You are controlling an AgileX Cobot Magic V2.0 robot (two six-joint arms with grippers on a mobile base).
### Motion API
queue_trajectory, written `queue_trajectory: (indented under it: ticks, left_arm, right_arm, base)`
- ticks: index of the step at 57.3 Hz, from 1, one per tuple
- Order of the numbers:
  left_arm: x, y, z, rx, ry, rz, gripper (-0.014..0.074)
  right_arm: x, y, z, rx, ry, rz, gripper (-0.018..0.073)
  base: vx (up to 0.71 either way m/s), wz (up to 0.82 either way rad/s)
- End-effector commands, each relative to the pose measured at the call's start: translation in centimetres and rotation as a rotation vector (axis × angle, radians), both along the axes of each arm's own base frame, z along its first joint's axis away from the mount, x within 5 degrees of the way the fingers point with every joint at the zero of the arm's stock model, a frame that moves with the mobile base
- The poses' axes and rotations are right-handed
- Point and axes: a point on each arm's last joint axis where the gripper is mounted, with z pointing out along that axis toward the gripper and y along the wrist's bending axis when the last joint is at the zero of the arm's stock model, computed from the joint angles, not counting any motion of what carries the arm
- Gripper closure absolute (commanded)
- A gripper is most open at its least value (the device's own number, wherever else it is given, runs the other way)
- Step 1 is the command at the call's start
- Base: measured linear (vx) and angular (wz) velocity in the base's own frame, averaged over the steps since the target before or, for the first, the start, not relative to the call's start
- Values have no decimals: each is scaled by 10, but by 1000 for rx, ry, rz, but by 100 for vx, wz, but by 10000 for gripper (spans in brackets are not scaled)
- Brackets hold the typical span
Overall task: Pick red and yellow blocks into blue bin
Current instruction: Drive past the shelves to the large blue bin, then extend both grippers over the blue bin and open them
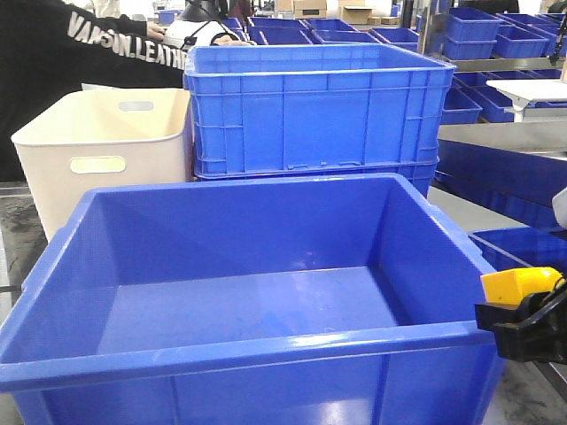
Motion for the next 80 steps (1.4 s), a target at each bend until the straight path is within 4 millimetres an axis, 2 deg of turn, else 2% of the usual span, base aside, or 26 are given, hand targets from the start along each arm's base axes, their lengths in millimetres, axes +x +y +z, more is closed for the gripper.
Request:
queue_trajectory:
  ticks: [1,30,39,48,56,62,69,74,80]
  left_arm:
    - [0,0,16,-37,-104,6,594]
    - [0,0,15,-39,-99,5,594]
    - [3,-5,22,-153,-143,-8,594]
    - [30,-16,16,-147,-164,-73,594]
    - [64,-30,14,-147,-153,-150,594]
    - [94,-41,22,-171,-169,-202,594]
    - [128,-51,20,-174,-166,-235,589]
    - [144,-55,17,-164,-158,-242,558]
    - [154,-58,13,-161,-136,-253,465]
  right_arm:
    - [0,-1,18,21,-114,-15,569]
    - [1,1,22,84,-143,-19,569]
    - [4,3,31,67,-237,10,569]
    - [16,11,46,99,-294,79,569]
    - [47,24,50,144,-266,158,569]
    - [73,40,44,120,-260,232,569]
    - [98,63,36,27,-312,311,561]
    - [109,71,30,-7,-328,325,527]
    - [115,73,24,6,-310,324,433]
  base:
    - [0,0]
    - [0,0]
    - [0,0]
    - [0,0]
    - [0,0]
    - [0,0]
    - [0,0]
    - [0,0]
    - [0,0]
